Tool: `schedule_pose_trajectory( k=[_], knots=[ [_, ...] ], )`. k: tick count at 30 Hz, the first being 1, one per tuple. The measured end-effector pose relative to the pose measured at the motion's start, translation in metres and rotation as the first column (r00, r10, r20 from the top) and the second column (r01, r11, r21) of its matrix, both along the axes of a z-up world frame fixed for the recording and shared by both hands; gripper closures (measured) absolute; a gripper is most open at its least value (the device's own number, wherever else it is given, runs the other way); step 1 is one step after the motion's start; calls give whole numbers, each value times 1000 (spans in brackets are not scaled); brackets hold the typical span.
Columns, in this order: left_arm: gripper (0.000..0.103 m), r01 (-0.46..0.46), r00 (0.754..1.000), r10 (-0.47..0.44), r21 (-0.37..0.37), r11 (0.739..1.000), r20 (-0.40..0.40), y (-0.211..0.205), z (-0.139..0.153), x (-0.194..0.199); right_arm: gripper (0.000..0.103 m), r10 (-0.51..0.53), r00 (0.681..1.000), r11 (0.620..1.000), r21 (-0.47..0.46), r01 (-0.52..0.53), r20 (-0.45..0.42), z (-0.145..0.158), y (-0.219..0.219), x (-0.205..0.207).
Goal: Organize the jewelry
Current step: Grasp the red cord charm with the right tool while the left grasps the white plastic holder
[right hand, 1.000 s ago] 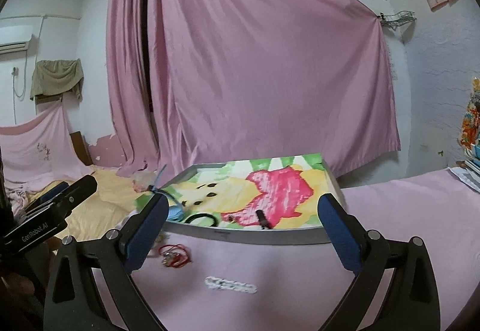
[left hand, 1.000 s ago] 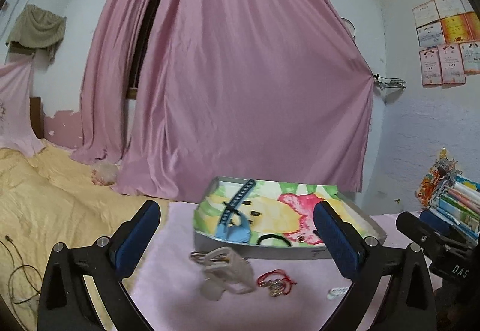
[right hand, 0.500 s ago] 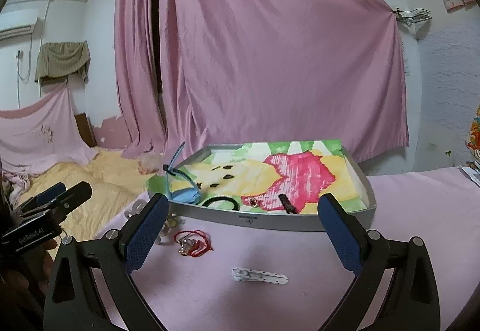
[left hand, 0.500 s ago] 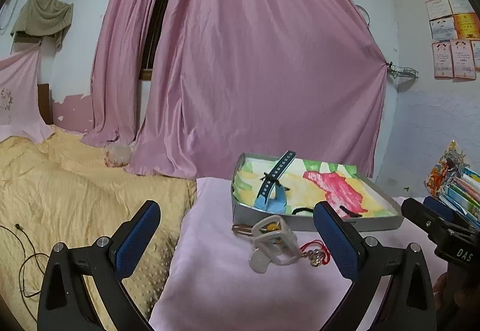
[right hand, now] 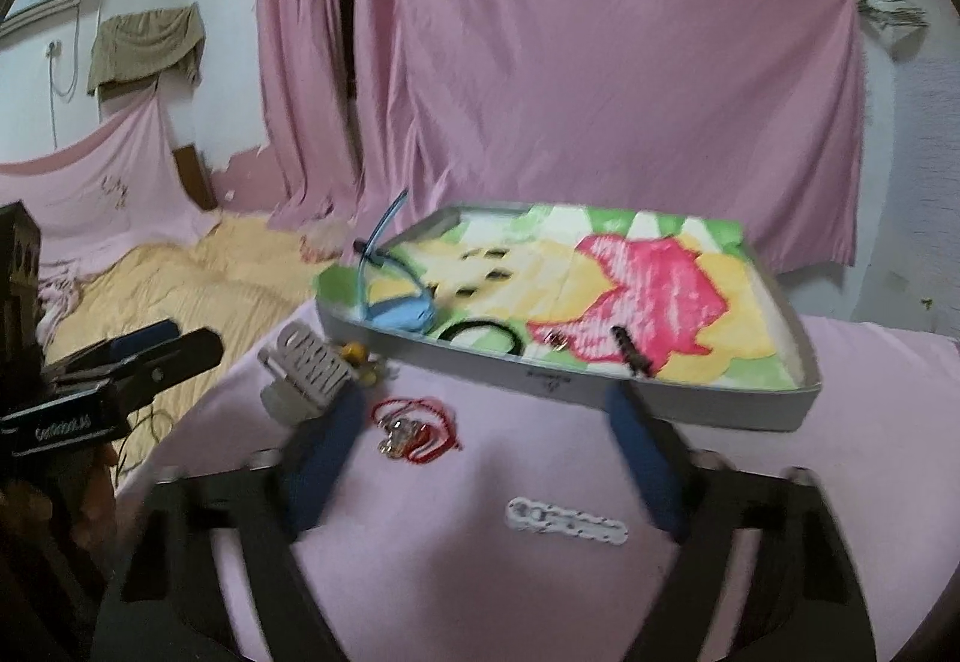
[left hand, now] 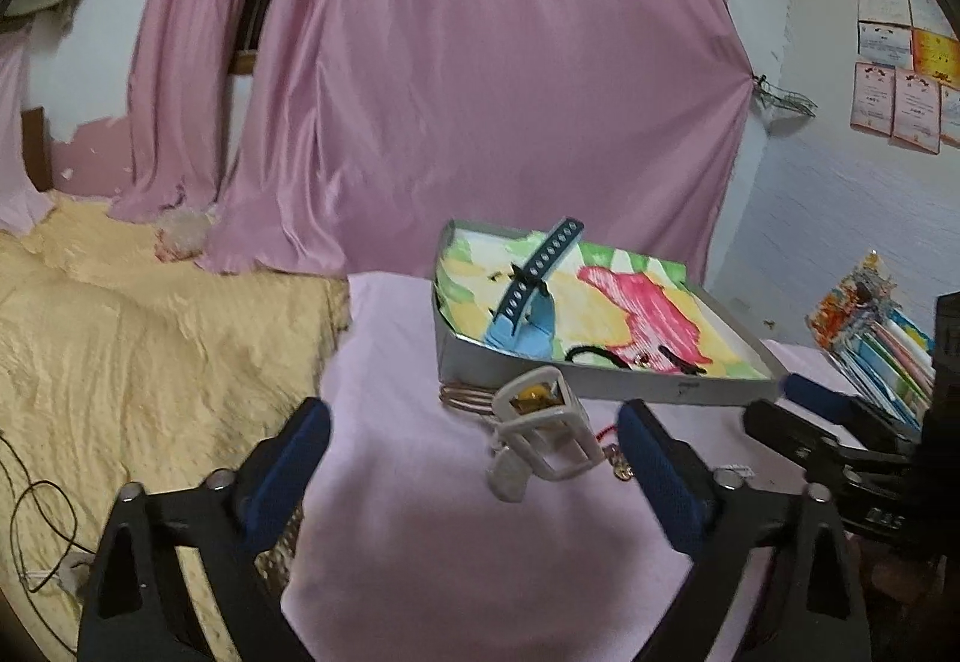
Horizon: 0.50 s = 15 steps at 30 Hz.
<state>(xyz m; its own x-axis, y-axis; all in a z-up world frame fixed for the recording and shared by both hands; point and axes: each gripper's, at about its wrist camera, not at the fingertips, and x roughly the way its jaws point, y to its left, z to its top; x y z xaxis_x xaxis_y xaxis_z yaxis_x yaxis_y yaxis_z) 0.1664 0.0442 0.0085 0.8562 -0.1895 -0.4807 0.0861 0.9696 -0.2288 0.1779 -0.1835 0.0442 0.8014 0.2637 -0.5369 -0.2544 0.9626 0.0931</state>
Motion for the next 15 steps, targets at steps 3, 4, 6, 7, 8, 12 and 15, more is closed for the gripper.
schedule_pose_trajectory(
  k=[3, 4, 6, 7, 8, 12, 15],
  knots=[
    [20, 38, 998, -39, -27, 999, -40, 0, -5, 7, 41, 45, 997, 999, 16, -44, -60, -7, 5, 7],
    [23, 48, 998, -49, -33, 998, -50, -1, -6, 9, 53, 64, 995, 998, 19, -63, -78, -9, 7, 10],
    [25, 63, 995, -66, -42, 997, -72, -2, -9, 12, 59, 86, 990, 996, 21, -84, -111, -13, 10, 13],
    [25, 68, 994, -71, -46, 997, -81, -3, -10, 14, 61, 98, 986, 995, 29, -95, -131, -16, 11, 16],
    [25, 73, 993, -77, -51, 996, -88, -3, -10, 15, 67, 104, 985, 994, 33, -100, -140, -16, 11, 17],
    [32, 92, 987, -99, -61, 994, -126, -9, -14, 23, 72, 115, 975, 993, 31, -111, -189, -22, 13, 25],
    [32, 98, 984, -107, -71, 993, -144, -12, -15, 29, 73, 119, 970, 993, 30, -115, -213, -24, 14, 32]
  ],
)
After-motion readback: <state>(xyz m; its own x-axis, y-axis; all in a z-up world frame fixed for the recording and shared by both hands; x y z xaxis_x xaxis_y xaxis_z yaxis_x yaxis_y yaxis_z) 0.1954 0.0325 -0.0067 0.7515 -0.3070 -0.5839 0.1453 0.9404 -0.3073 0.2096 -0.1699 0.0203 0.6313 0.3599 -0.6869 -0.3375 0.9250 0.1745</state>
